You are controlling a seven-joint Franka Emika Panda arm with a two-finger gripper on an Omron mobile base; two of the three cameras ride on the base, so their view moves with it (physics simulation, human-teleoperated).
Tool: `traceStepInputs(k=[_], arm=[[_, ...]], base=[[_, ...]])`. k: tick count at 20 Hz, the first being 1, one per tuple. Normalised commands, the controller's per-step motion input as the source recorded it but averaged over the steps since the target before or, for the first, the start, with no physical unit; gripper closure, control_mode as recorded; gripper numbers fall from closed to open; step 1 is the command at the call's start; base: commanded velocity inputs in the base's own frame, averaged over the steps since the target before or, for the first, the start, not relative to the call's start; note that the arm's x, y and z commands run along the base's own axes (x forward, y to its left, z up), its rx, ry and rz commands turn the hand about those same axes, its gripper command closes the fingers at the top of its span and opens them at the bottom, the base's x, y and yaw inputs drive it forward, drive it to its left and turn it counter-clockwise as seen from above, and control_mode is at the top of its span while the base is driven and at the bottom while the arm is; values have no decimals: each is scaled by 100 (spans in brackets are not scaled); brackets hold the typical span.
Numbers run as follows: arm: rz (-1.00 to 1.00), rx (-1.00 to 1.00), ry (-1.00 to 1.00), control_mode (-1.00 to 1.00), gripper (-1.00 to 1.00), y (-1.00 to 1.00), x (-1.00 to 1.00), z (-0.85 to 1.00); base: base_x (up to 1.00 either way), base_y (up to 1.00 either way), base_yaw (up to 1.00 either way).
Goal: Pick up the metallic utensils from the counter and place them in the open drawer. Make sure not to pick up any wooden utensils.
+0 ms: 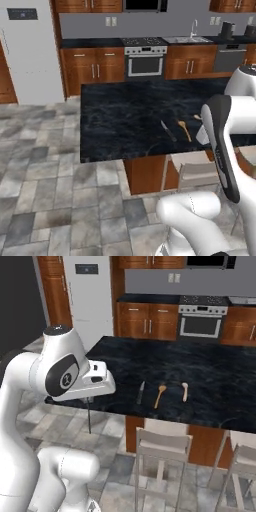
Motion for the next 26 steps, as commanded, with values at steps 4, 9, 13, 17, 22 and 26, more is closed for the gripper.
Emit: traceStepInputs(k=[4, 9, 13, 17, 22, 26], arm=[[0, 0, 0, 100, 100, 0, 0, 0], [0, 0, 0, 100, 100, 0, 0, 0], [0, 0, 0, 100, 100, 0, 0, 0], [0, 0, 0, 100, 100, 0, 0, 0], [0, 0, 0, 100, 100, 0, 0, 0], [0, 0, 0, 100, 100, 0, 0, 0]], base=[[0, 100, 2], [16, 100, -3], [2, 100, -8], [16, 100, -11], [38, 100, -17], [33, 100, -33]])
